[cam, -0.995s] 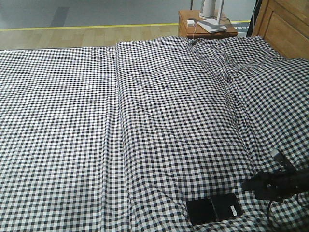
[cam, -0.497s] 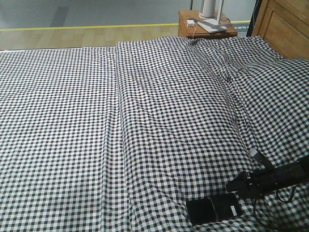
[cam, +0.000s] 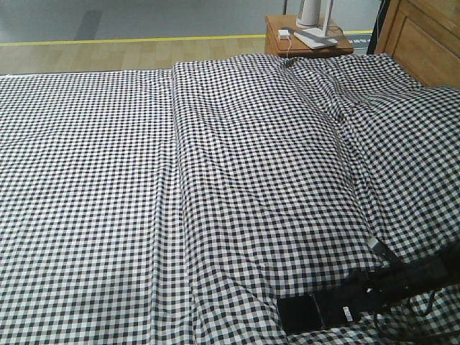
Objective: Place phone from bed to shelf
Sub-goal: 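Close the right gripper on the black phone's edge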
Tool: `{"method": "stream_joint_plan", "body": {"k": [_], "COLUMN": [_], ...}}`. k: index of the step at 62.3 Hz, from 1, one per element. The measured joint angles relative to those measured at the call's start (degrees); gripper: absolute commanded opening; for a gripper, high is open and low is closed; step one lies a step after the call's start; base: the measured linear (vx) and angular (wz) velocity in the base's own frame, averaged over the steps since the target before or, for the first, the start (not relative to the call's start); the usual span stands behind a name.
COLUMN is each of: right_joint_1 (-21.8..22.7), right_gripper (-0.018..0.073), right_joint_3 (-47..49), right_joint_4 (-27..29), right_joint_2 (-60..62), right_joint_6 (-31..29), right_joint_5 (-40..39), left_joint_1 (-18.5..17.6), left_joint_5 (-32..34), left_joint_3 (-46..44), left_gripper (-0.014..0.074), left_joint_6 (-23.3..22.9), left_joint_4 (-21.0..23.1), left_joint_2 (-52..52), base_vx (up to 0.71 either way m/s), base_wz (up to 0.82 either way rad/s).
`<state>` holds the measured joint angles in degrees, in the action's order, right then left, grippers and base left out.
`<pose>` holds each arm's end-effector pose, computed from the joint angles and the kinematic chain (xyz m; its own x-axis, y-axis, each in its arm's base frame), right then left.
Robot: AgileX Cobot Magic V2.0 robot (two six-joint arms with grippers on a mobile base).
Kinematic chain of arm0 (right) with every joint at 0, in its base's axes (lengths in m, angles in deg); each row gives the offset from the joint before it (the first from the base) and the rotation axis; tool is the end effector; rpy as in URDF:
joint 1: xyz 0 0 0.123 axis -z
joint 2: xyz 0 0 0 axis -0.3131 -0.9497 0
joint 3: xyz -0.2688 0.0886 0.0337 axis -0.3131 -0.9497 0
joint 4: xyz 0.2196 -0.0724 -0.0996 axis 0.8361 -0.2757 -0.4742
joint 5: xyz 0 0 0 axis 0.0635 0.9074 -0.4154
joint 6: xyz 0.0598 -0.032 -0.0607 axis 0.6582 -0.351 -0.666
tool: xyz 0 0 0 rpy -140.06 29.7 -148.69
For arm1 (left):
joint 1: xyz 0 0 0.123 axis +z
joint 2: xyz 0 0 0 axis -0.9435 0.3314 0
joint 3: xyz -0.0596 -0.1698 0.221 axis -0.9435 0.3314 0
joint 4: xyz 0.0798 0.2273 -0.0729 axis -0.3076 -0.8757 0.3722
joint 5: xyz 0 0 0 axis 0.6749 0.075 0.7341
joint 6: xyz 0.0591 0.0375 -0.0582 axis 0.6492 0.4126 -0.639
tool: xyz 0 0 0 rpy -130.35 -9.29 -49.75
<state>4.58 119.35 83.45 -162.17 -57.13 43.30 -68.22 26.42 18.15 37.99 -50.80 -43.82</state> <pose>0.3518 -0.0785 -0.1113 -0.9994 -0.0210 -0.0273 -0.0344 0.6456 0.7629 0.0562 0.0020 0.1858 -0.1210 0.1176 -0.9857 -0.0230 0.9924 0.1213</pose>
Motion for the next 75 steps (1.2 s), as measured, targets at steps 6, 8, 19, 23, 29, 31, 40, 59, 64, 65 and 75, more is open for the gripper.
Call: {"method": "stream_joint_plan", "body": {"k": [6, 8, 19, 23, 29, 31, 40, 59, 64, 65, 75], "right_joint_1": [0.0, 0.0, 0.1, 0.1, -0.3, -0.6, -2.2, -3.1, -3.1, -3.1, -3.1], "right_gripper": [0.0594, 0.0594, 0.0594, 0.0594, 0.0592, 0.0589, 0.0546, 0.0213, 0.0091, 0.0058, -0.0012], "right_joint_3": [0.0, 0.0, 0.0, 0.0, 0.0, 0.0, 0.0, 0.0, 0.0, 0.0, 0.0], "right_joint_4": [1.9, 2.8, 7.4, 8.5, 9.5, 9.6, 9.6, 8.8, 8.6, 8.6, 8.4], "right_joint_2": [-1.6, -2.1, -3.8, -3.9, -3.9, -3.9, -3.9, -3.9, -3.9, -3.9, -3.9], "right_joint_6": [-0.3, -0.6, -2.4, -2.6, -2.7, -2.7, -2.9, -3.2, -3.2, -3.2, -3.4], "right_joint_5": [0.7, 1.2, 4.5, 5.0, 5.4, 5.4, 5.6, 5.7, 5.7, 5.7, 5.7], "left_joint_1": [0.0, 0.0, 0.0, 0.0, 0.0, 0.0, 0.0, 0.0, 0.0, 0.0, 0.0], "left_joint_5": [0.0, 0.0, 0.0, 0.0, 0.0, 0.0, 0.0, 0.0, 0.0, 0.0, 0.0], "left_joint_3": [0.0, 0.0, 0.0, 0.0, 0.0, 0.0, 0.0, 0.0, 0.0, 0.0, 0.0], "left_gripper": [0.0001, 0.0001, 0.0001, 0.0001, 0.0001, 0.0001, 0.0001, 0.0001, 0.0001, 0.0001, 0.0001], "left_joint_6": [0.0, 0.0, 0.0, 0.0, 0.0, 0.0, 0.0, 0.0, 0.0, 0.0, 0.0], "left_joint_4": [0.0, 0.0, 0.0, 0.0, 0.0, 0.0, 0.0, 0.0, 0.0, 0.0, 0.0], "left_joint_2": [0.0, 0.0, 0.0, 0.0, 0.0, 0.0, 0.0, 0.0, 0.0, 0.0, 0.0], "base_vx": [0.0, 0.0, 0.0, 0.0, 0.0, 0.0, 0.0, 0.0, 0.0, 0.0, 0.0], "base_wz": [0.0, 0.0, 0.0, 0.0, 0.0, 0.0, 0.0, 0.0, 0.0, 0.0, 0.0]}}
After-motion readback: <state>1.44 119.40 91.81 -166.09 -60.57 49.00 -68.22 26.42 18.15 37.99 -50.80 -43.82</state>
